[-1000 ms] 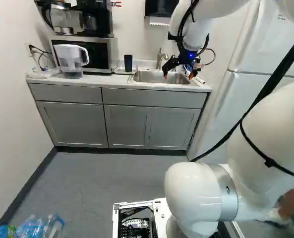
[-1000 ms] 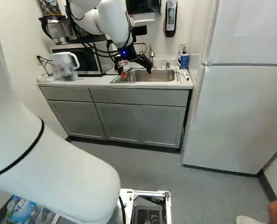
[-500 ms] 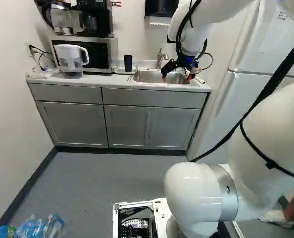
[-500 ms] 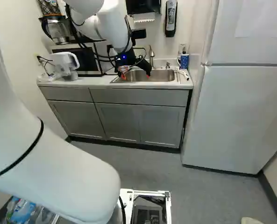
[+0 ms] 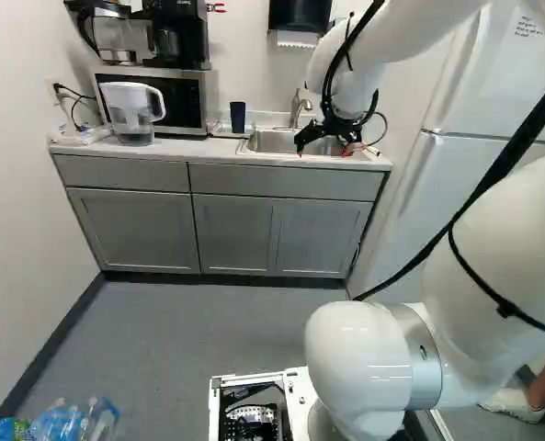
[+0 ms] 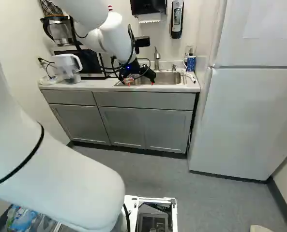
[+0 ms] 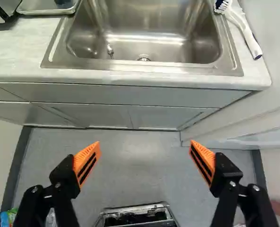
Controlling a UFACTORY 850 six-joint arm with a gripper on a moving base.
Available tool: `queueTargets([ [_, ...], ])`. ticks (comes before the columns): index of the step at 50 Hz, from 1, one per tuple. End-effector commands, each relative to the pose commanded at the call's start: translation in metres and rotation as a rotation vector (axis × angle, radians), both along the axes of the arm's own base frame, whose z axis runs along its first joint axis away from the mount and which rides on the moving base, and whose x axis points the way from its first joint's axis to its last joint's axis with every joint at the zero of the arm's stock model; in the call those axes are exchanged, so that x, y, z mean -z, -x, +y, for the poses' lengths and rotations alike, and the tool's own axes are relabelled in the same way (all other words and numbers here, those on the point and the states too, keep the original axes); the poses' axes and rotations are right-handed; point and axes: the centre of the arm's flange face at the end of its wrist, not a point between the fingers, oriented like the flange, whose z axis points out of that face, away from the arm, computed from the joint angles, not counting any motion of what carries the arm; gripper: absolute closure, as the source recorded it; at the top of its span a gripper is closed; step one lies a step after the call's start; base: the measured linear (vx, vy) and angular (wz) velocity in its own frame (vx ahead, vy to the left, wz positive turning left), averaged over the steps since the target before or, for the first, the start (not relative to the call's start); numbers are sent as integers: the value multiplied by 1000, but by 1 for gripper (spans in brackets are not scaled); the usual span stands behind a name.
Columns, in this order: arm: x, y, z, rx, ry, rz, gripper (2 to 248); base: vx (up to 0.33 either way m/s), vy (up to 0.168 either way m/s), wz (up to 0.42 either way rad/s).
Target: Rinse the cup and place it in the tray
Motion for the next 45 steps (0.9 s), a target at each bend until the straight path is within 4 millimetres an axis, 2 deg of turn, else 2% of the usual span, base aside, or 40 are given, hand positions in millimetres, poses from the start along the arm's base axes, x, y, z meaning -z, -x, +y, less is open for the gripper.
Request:
queueTargets([
  [25, 51, 13, 12, -22, 0, -103, 3, 0, 0, 0],
  [45, 101, 34, 24, -42, -1, -209, 3, 0, 0, 0],
])
